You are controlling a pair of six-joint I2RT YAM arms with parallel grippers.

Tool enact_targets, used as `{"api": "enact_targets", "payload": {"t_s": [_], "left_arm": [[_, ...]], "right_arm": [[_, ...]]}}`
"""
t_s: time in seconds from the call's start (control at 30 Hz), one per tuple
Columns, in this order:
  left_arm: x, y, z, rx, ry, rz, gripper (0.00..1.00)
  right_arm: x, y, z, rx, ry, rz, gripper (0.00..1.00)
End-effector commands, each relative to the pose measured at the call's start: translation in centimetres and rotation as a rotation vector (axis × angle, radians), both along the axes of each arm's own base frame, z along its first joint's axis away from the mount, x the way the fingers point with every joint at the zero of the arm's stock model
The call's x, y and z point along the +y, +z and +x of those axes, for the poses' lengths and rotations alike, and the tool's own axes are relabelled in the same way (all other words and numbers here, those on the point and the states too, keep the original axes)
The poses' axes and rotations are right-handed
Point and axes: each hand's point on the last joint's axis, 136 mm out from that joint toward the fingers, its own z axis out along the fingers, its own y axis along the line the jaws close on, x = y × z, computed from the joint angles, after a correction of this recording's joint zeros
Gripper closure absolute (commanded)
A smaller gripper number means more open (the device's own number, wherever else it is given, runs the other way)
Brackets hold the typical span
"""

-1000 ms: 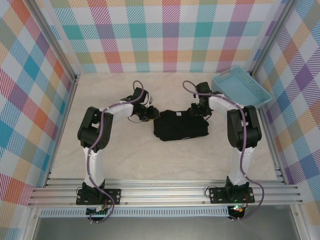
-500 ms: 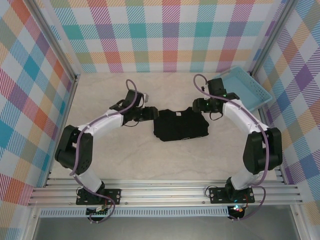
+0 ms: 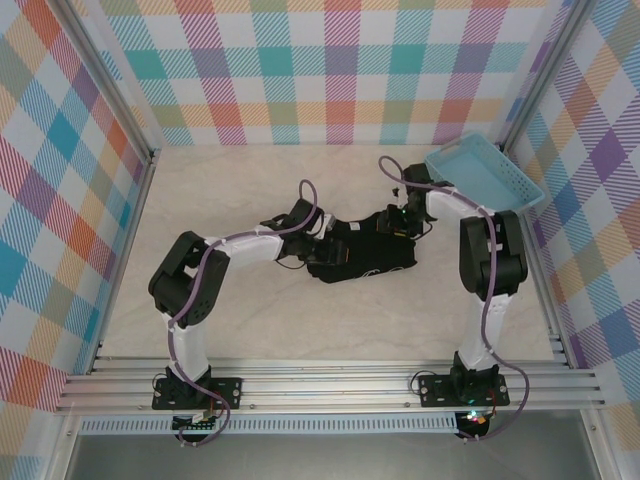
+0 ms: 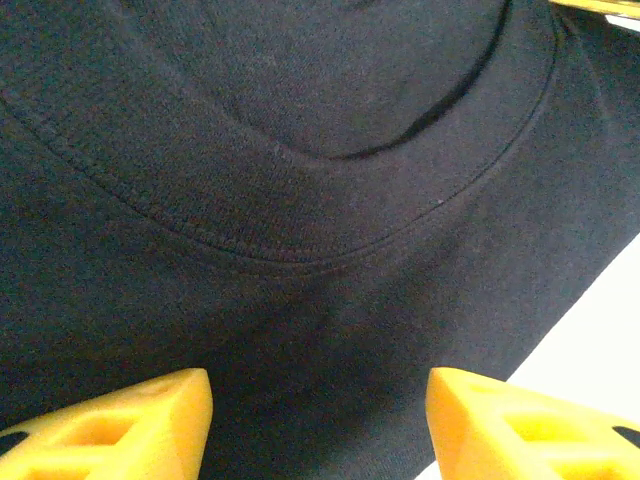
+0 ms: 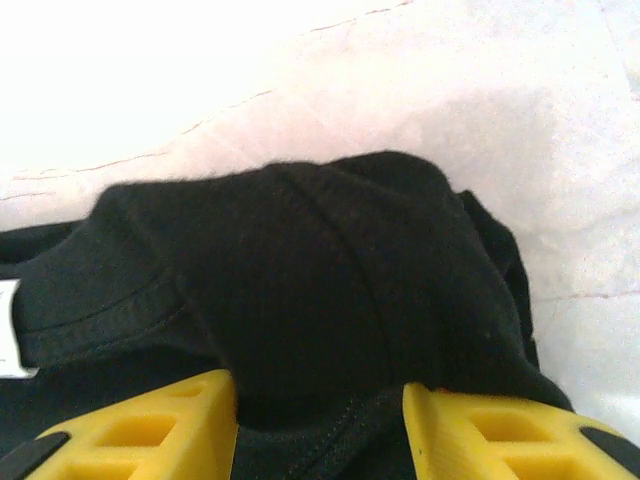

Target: Fold the inside-out t-shirt

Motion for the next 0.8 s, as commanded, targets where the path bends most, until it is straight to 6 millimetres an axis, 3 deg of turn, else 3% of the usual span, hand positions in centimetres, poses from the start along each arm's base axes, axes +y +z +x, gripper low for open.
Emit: {"api": "enact_targets", "payload": {"t_s": [0.0, 0.07, 0.17, 0.3, 0.43, 0.5, 0.77], "left_arm": [[2.2, -2.8, -1.6, 0.063, -0.005, 0.109, 0.4], [1.9, -1.3, -1.2, 0.033, -0.009, 0.087, 0.4], [1.7, 2.4, -0.2, -0.071, 0.002, 0.044, 0.38], [4.1, 5.4, 1.4, -0.161, 0.125, 0.037, 0.3], [7.5, 4.2, 3.0, -0.059, 0.266, -0.003, 0.23], [7.7, 3.1, 3.4, 0.012, 0.289, -0.048, 0.21], [4.1, 0.6, 3.9, 0.119, 0.224, -0.141, 0.16]], "right_arm": [[-1.1, 0.5, 0.3, 0.011, -0.02, -0.045, 0.51], [-1.0, 2.3, 0.8, -0.051, -0.007, -0.035, 0.51], [-0.7, 5.6, 0.6, -0.136, 0.015, -0.006, 0.48], [-1.2, 7.6, -1.0, -0.191, 0.013, -0.007, 0.41], [-1.8, 7.6, -1.8, -0.205, -0.011, -0.022, 0.37], [-1.1, 7.5, -1.9, -0.201, -0.022, 0.028, 0.36], [0.3, 6.0, -2.1, -0.152, -0.014, 0.103, 0.36]]}}
